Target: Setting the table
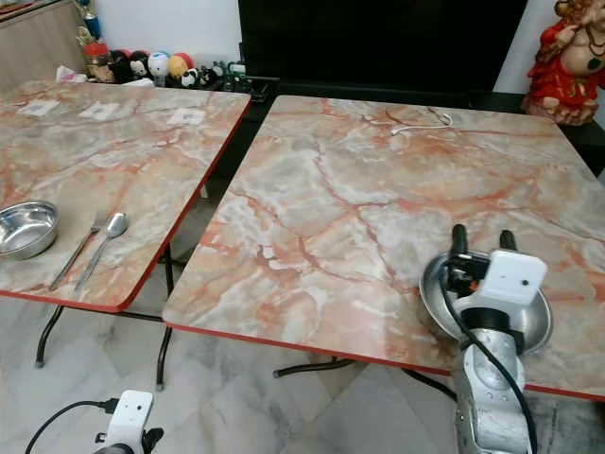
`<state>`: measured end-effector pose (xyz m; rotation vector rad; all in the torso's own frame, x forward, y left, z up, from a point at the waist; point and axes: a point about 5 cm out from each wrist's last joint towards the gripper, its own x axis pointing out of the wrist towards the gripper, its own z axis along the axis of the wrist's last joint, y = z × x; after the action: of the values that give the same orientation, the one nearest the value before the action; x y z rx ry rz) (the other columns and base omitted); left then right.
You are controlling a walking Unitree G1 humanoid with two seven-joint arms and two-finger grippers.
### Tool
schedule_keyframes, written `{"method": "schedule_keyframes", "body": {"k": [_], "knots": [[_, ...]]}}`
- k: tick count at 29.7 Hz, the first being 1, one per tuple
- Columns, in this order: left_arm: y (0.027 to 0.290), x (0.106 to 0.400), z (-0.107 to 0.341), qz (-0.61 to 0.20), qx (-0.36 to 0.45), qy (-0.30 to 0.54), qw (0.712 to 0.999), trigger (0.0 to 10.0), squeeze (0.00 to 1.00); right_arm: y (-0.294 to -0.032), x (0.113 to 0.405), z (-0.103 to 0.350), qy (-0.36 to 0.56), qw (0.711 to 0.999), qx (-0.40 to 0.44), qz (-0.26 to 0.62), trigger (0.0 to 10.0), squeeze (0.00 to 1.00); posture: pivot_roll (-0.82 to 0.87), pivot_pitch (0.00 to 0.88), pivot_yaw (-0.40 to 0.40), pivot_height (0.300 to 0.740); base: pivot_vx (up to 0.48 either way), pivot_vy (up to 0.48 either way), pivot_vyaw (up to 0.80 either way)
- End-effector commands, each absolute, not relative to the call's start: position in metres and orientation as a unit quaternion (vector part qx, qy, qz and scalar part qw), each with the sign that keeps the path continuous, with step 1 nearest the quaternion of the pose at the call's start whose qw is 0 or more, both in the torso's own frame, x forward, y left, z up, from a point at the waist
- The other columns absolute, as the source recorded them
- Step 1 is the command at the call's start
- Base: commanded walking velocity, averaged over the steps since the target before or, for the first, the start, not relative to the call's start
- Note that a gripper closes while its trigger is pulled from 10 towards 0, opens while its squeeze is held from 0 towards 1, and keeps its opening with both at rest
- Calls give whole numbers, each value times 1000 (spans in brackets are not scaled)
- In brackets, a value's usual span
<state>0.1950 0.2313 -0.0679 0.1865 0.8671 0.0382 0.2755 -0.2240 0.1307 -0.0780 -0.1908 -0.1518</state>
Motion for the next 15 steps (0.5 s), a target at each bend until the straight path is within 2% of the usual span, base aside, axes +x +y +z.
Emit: {"method": "schedule_keyframes", "body": {"k": [1,6,15], "knots": [[233,191,-70,28,80,427,900,10000,0,-213,278,125,-88,994,-51,-27,10000,0,29,0,-21,740,0,0,0],[235,193,-68,30,81,421,903,10000,0,-202,275,116,-74,996,-52,10,10000,0,36,0,-20,740,0,0,0],[236,194,-67,30,79,419,904,10000,0,-203,270,111,-74,996,-43,-8,10000,0,35,0,-8,740,0,0,0]]}}
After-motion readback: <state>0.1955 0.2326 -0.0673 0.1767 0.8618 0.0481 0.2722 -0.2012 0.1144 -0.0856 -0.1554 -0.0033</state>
